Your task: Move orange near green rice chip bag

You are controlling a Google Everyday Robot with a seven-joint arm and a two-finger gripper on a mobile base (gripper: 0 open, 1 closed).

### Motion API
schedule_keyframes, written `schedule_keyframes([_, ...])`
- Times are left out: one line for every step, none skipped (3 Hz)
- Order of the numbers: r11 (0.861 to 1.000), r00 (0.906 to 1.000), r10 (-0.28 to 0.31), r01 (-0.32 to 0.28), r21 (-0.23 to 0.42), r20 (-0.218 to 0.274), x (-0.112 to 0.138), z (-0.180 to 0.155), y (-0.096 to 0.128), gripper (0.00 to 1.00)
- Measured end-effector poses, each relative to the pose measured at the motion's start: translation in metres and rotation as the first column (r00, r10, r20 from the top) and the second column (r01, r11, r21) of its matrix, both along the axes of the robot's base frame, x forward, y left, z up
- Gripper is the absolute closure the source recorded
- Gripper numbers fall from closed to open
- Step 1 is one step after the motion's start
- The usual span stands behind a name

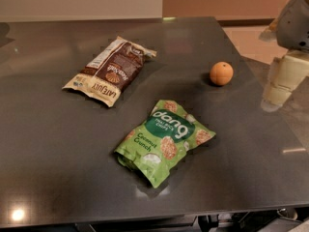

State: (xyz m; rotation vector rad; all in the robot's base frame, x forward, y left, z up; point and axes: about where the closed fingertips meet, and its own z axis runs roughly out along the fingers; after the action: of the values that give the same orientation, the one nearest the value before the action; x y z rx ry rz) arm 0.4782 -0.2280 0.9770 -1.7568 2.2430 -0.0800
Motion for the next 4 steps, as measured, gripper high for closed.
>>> schedule_keyframes([1.0,1.0,-0.009,0.009,0.027,-0.003,0.035,-0.01,-0.006,0.0])
schedule_keyframes([0.998,0.9998,-0.02,0.02,0.056,0.003,0.062,-0.022,-0.008,0.0])
schedule_keyframes([0.994,0.9992,-0.04,0.039,0.105,0.006,0.096,-0.043,-0.017,0.0])
schedule_keyframes([0.987,0.9982,-0.057,0.059,0.148,-0.018,0.124,-0.07,-0.025,0.0])
